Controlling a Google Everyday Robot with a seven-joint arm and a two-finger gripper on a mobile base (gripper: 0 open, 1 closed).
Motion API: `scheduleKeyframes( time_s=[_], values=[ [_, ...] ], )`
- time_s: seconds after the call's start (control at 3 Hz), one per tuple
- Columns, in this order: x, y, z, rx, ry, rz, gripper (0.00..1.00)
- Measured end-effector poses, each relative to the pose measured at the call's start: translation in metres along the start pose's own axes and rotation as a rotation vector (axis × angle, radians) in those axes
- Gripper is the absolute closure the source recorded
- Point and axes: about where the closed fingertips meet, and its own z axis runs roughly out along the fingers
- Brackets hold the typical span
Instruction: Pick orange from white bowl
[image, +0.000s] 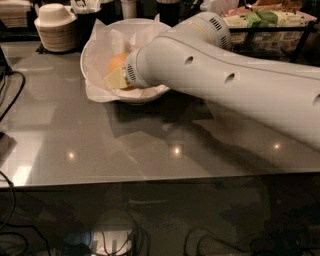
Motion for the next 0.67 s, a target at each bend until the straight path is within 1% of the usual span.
scheduleKeyframes(
  time_s=[0.33, 0.67],
  values=[
    [-0.014, 0.000, -0.036, 0.005, -0.096, -0.055, 1.00],
    [-0.021, -0.009, -0.064, 0.001, -0.206, -0.055, 1.00]
  ],
)
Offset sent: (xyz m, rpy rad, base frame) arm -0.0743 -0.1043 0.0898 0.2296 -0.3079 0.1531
